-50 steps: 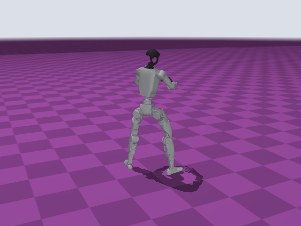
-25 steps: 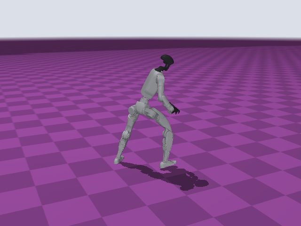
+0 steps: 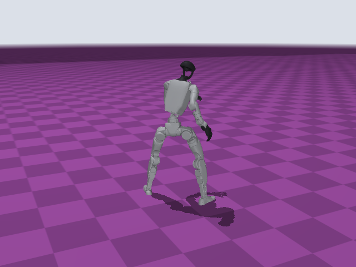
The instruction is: Kungfu
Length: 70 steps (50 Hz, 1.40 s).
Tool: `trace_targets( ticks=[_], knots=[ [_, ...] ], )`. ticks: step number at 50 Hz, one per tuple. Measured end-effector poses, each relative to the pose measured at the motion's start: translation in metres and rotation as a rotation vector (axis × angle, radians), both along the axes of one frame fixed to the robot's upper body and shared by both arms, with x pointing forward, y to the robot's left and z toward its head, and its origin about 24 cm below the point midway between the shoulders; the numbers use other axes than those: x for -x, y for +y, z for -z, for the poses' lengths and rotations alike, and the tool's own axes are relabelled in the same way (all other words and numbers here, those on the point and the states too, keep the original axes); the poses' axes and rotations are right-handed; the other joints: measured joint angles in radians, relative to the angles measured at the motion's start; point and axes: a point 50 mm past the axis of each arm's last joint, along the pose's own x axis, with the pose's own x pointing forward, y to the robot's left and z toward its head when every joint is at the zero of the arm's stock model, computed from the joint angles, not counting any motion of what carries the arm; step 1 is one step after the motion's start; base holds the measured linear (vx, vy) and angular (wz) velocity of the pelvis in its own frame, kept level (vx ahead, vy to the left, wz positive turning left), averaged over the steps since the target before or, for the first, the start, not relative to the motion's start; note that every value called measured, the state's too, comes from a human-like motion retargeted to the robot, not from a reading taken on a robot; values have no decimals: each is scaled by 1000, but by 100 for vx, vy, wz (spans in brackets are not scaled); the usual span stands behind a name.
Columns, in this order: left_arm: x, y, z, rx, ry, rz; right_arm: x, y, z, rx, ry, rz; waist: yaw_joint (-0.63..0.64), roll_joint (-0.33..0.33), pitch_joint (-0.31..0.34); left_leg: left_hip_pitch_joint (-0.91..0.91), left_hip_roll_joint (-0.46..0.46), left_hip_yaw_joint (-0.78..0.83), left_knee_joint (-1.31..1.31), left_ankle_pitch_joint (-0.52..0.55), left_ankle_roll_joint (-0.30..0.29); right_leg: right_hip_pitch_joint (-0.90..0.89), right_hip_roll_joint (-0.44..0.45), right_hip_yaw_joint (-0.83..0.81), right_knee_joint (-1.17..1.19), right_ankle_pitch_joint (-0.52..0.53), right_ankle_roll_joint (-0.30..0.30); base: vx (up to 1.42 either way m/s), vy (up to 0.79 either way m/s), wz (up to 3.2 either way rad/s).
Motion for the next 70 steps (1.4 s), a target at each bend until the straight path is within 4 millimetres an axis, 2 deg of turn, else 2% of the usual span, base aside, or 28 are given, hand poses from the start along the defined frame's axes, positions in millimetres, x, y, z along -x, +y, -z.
trace_targets(
  ticks=[3,5,6,8,10,11,13,15,17,18,20,23,27,30,32,36,40,43,45,47,49,51,54,57,59,62,65,70],
  knots=[
    [13,12,-57,115,-207,15,44,-18,-7,-95,-38,242,69,-23,-30,-61,-62,-51,118,-54,34,132,-40,-92,-120,73,42,52,74,100],
    [26,17,-88,201,-335,18,57,-13,-4,-103,-63,343,139,-36,-73,-97,-127,-110,192,-119,37,215,-61,-145,-202,128,66,71,73,88],
    [33,22,-101,239,-392,15,53,-1,5,-153,-73,367,177,-41,-101,-109,-150,-117,219,-151,41,248,-69,-172,-242,159,70,71,62,76],
    [46,34,-122,314,-487,0,24,35,29,-324,-113,391,251,-53,-159,-133,-188,-116,271,-210,57,303,-82,-233,-323,227,67,60,50,57],
    [61,54,-139,385,-568,-22,-37,86,50,-594,-168,346,309,-59,-196,-154,-210,-118,313,-253,75,342,-71,-310,-405,283,27,46,54,27],
    [69,67,-146,412,-607,-39,-78,119,56,-757,-183,281,323,-57,-203,-164,-219,-128,334,-270,80,362,-69,-371,-437,309,16,36,58,4],
    [82,91,-153,464,-668,-90,-149,185,50,-1066,-140,60,365,-57,-217,-180,-226,-124,375,-304,89,363,-74,-415,-454,333,24,22,54,-43],
    [90,108,-154,509,-710,-146,-185,244,31,-1287,8,-264,433,-64,-220,-178,-219,-95,400,-330,98,326,-96,-390,-420,330,44,8,41,-89],
    [93,114,-155,538,-737,-175,-215,266,9,-1299,-4,-353,502,-76,-221,-187,-216,-82,417,-349,105,310,-116,-443,-409,353,8,6,32,-47],
    [93,115,-155,544,-748,-193,-230,271,-4,-1277,-64,-331,526,-77,-223,-203,-207,-85,430,-356,106,307,-104,-456,-414,366,-27,7,8,9],
    [89,119,-151,539,-743,-243,-240,284,-19,-1260,-129,-363,524,-81,-228,-221,-205,-111,449,-361,109,332,-71,-448,-423,370,-88,16,-6,71],
    [82,126,-134,540,-701,-305,-236,303,-23,-1282,-106,-442,483,-91,-231,-216,-231,-149,445,-354,113,375,-58,-403,-405,361,-114,18,-5,90],
    [81,147,-111,559,-636,-407,-232,312,-22,-1312,-124,-374,473,-112,-229,-193,-211,-151,439,-358,104,346,-58,-351,-356,347,-145,5,-10,-30],
    [83,165,-91,570,-576,-507,-234,313,-26,-1328,-155,-325,458,-117,-226,-165,-182,-142,424,-350,92,318,-54,-321,-324,330,-136,-1,-14,-59],
    [85,179,-74,577,-518,-577,-240,312,-36,-1323,-205,-338,433,-121,-227,-143,-169,-142,403,-337,79,305,-53,-290,-306,314,-103,-12,-32,-45],
    [94,211,-26,662,-335,-731,-262,298,-77,-1264,-393,-437,375,-132,-231,-67,-132,-123,330,-292,45,285,-44,-248,-280,269,-24,-12,-38,-62],
    [106,238,55,917,13,-882,-283,260,-143,-1121,-693,-531,329,-135,-245,52,-63,-80,221,-224,-7,254,-20,-210,-235,198,28,-10,-48,-100],
    [118,238,139,1260,382,-918,-286,209,-211,-923,-1018,-527,293,-157,-273,150,-75,-28,90,-141,-11,166,-70,-141,-119,137,42,-16,-56,-91],
    [132,225,194,1516,615,-883,-275,170,-257,-752,-1236,-492,272,-180,-293,218,-78,11,10,-94,-11,86,-99,-79,-29,101,48,-7,-61,-95],
    [151,205,238,1775,766,-795,-252,129,-298,-562,-1451,-419,242,-197,-313,276,-66,39,-57,-67,-11,35,-103,-57,44,49,44,-7,-79,-83],
    [170,184,271,2029,834,-708,-215,87,-333,-382,-1664,-310,200,-203,-330,317,-52,54,-116,-45,-11,-3,-96,-61,117,-12,34,-2,-70,-44],
    [189,166,295,2241,835,-690,-168,50,-359,-209,-1861,-179,145,-200,-346,338,-31,53,-161,-24,-11,-37,-78,-63,184,-62,28,-2,-82,-16],
    [210,149,316,2409,849,-780,-89,20,-381,87,-2131,1,89,-179,-351,368,31,73,-209,-19,-11,-76,-28,-74,264,-137,3,-7,-70,-35],
    [212,148,322,2391,948,-800,-26,23,-390,424,-2306,121,55,-170,-341,375,46,65,-228,-17,-11,-127,-8,-55,317,-174,-11,-23,-44,-38],
    [206,150,321,2321,1024,-757,-4,33,-391,617,-2339,155,24,-165,-341,361,32,58,-235,-21,-11,-171,-22,-39,351,-188,-17,-26,-26,-13],
    [192,152,316,2223,1109,-693,5,46,-390,805,-2335,201,-6,-159,-340,354,-15,34,-238,-66,-11,-229,-46,2,374,-184,-21,-21,6,-29],
    [179,151,311,2167,1145,-631,-3,51,-387,861,-2335,261,-7,-165,-333,364,-118,-85,-205,-179,-11,-279,-71,82,362,-148,-16,-12,29,-75],
    [169,143,308,2102,1195,-562,-19,55,-386,633,-2395,154,47,-180,-299,430,-269,-206,-155,-273,-11,-319,-91,214,273,-46,6,-9,43,-120]
  ],
)
